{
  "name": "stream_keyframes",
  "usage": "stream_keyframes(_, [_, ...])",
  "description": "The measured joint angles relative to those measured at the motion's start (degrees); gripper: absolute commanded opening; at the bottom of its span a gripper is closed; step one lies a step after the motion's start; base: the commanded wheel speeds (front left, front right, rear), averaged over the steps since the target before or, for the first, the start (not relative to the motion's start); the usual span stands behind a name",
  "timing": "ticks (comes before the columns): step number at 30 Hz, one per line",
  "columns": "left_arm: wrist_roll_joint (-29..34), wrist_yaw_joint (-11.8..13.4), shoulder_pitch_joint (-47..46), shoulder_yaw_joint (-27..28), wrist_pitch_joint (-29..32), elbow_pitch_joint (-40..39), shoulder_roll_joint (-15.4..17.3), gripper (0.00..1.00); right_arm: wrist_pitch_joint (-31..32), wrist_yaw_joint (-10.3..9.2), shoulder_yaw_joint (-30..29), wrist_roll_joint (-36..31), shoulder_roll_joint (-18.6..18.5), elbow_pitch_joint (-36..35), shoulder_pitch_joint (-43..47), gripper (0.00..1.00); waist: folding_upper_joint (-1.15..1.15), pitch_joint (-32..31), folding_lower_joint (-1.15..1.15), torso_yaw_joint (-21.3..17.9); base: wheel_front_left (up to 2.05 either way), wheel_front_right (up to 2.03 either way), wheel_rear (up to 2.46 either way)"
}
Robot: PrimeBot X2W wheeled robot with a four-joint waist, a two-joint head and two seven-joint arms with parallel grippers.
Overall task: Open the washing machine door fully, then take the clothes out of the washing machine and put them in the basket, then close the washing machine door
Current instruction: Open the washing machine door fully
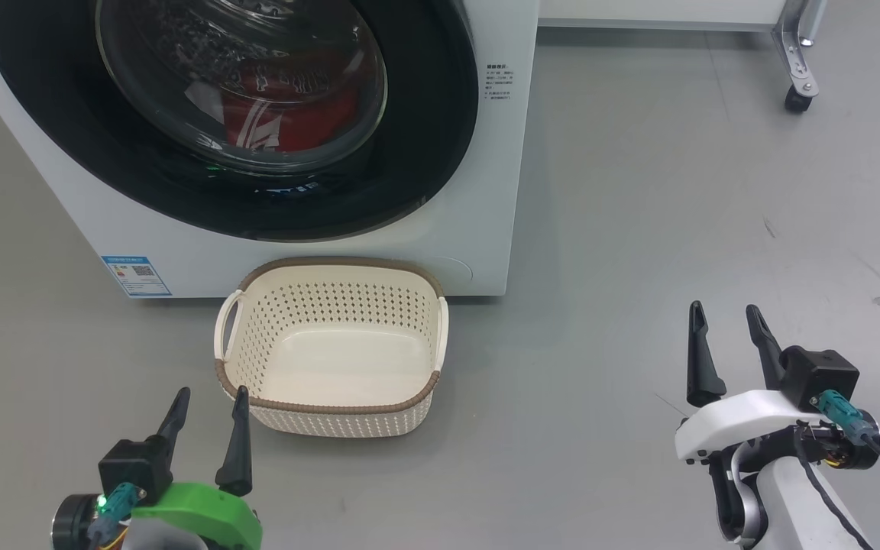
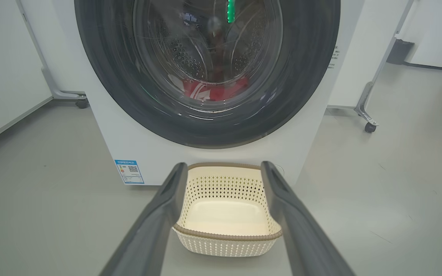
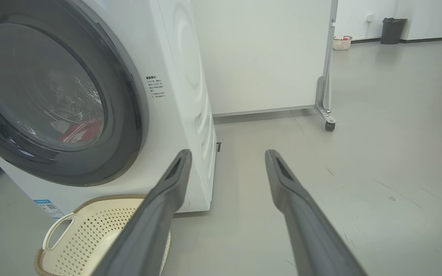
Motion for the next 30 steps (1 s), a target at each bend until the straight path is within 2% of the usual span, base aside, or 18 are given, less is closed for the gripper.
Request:
stream_keyframes(20, [0.5,-0.3,-0.3,0.5,0.0,1.3,-0.4,1.0,0.0,0.08,0.4,-0.1,0.0,1.1,-0.9,1.0,0.0,-0.1,0.0,0.2,0.0,0.0,0.0])
stream_keyframes(21, [0.5,-0.4,-0.4,0.5,0.0,1.3,-0.4,1.0,0.0,0.1,0.6,-0.1,0.0,1.2,-0.9,0.43,0.0,0.0,0.0,0.2,0.0,0.0,0.0])
stream_keyframes(22, [0.5,-0.5,-0.4,0.5,0.0,1.3,-0.4,1.0,0.0,0.1,0.7,-0.3,0.0,1.2,-0.9,0.0,0.0,0.1,0.0,0.3,0.0,0.0,0.0])
stream_keyframes(27, [0.8,-0.6,-0.9,0.4,0.0,1.3,-0.5,1.0,0.0,0.97,0.2,0.0,0.0,0.8,-1.0,0.0,0.0,1.0,0.0,0.5,0.0,0.0,0.0])
stream_keyframes(30, [1.0,-0.6,-1.4,0.2,0.0,1.3,-0.6,1.0,0.0,1.63,-0.7,3.3,0.0,0.8,-1.1,0.0,0.0,1.6,0.0,0.8,0.0,0.0,0.0])
